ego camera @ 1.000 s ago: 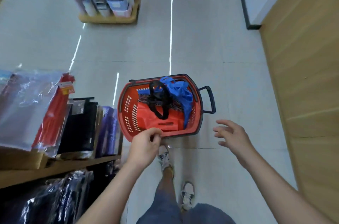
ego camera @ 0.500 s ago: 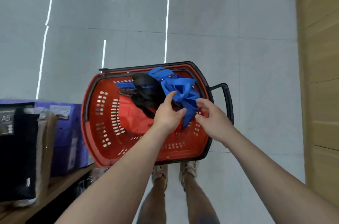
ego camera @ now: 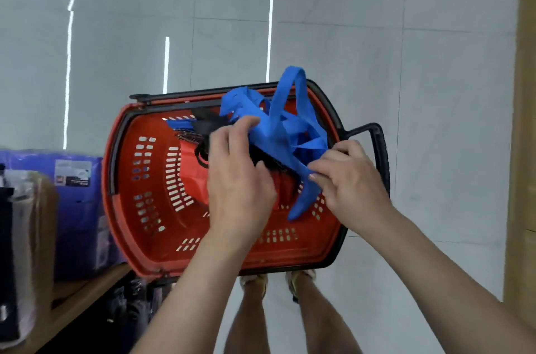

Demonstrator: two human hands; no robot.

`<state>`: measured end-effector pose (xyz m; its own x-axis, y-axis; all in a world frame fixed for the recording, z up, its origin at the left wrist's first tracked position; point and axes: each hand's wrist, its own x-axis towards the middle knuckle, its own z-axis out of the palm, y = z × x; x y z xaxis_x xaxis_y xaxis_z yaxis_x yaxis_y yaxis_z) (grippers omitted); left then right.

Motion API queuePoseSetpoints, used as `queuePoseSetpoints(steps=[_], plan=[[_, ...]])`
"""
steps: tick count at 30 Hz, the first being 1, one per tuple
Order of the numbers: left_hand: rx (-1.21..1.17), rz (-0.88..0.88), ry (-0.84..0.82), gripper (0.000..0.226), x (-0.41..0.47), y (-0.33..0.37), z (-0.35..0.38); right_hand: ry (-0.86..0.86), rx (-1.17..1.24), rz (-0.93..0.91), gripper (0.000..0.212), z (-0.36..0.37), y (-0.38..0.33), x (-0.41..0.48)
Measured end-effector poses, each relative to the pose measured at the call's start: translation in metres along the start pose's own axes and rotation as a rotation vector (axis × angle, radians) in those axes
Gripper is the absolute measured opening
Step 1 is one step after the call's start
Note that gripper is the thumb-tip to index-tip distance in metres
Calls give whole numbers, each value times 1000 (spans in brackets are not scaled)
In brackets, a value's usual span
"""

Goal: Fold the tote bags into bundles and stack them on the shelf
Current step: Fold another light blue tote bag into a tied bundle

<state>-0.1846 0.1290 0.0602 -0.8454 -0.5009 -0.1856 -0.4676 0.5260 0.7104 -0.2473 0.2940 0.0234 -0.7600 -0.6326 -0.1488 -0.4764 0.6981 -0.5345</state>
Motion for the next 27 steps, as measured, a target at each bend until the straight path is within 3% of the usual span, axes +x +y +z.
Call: queuePoseSetpoints(steps=[2,5,7,10,12,16,21,23,25,27], plan=[[227,222,-22,62,-7,21,-21,-27,16,-119,30,-36,-21,1],[355,439,-246,57,-8,48,-43,11,67,-219,26,-90,-55,4],[357,476,-281,48,-3,67,-67,134,114,-224,17,-130,-76,3],[264,506,-193,28,6,104,-114,268,277,-155,17,-183,-105,1],[103,415,-143,27,8,141,-147,312,374,-74,33,-217,-123,-1],[-169,71,70,15,17,207,-207,142,342,110,101,-275,-152,-24],[-567,-181,17,19,5,259,-251,-167,238,81,127,-288,-217,-75],[-737,-258,62,16,-11,272,-253,-162,231,27,124,-276,-241,-87],[-873,-314,118,16,-25,280,-256,65,336,-50,95,-267,-250,-94],[-1039,-279,71,13,-39,282,-263,284,486,13,68,-273,-242,-96]])
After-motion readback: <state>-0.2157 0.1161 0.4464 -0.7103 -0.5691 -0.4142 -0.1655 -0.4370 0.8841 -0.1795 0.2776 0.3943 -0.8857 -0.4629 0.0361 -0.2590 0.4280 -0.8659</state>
